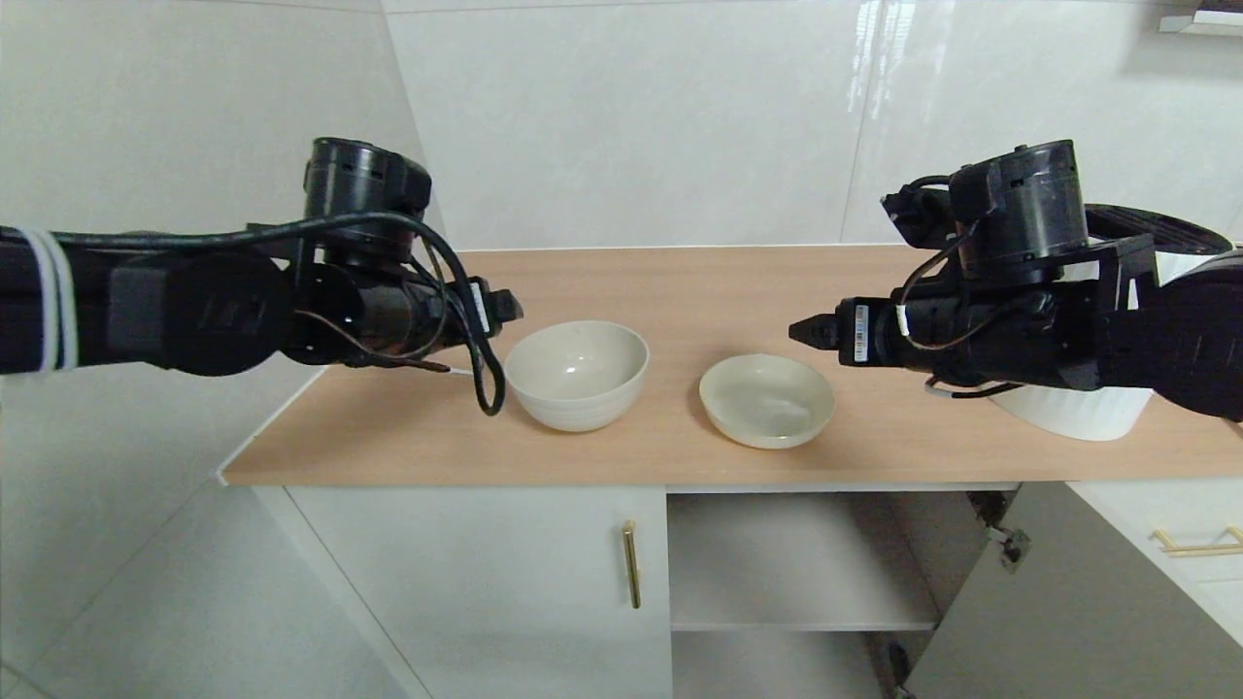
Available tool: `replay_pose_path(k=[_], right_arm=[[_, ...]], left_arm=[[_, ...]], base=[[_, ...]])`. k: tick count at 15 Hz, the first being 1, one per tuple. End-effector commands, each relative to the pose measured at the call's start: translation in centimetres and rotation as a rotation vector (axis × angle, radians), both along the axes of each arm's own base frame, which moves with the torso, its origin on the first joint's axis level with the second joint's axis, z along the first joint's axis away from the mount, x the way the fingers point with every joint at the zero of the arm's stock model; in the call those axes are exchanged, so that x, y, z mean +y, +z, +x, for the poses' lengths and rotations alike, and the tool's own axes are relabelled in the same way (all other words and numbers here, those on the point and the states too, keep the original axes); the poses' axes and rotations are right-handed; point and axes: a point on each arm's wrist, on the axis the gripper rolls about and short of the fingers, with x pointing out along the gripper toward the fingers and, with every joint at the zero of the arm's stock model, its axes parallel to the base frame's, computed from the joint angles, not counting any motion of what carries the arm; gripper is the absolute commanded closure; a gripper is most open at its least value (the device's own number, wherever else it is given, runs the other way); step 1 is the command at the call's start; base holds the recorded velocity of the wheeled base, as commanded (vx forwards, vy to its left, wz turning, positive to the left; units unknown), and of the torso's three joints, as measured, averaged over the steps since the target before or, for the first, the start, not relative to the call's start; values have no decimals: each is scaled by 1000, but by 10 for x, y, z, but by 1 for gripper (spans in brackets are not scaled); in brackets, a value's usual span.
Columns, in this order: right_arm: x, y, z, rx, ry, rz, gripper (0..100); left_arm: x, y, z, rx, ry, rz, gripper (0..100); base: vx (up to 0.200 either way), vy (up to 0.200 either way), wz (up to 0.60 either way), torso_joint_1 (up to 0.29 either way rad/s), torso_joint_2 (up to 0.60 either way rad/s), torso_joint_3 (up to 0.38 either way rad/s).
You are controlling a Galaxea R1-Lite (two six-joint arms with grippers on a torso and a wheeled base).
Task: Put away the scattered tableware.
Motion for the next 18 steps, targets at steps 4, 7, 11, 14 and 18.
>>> replay_pose_path(k=[4,7,11,14,18], right_arm=[[0,-1,0,2,0,-1,0],[0,1,-1,-2,0,1,0],[0,1,-1,-2,0,1,0],[0,0,-1,-2,-1,-1,0],[0,-1,1,3,-7,-9,0]], left_arm=[[-25,-24,9,48,-19,46,0],[-29,-34,12,73,-27,53,0],[-30,-37,13,81,-27,57,0],[-31,-40,12,92,-34,59,100],[-34,-31,6,68,-38,23,100]], base=[[0,0,0,0,0,0],[0,0,0,0,0,0],[0,0,0,0,0,0],[0,0,0,0,0,0],[0,0,0,0,0,0]])
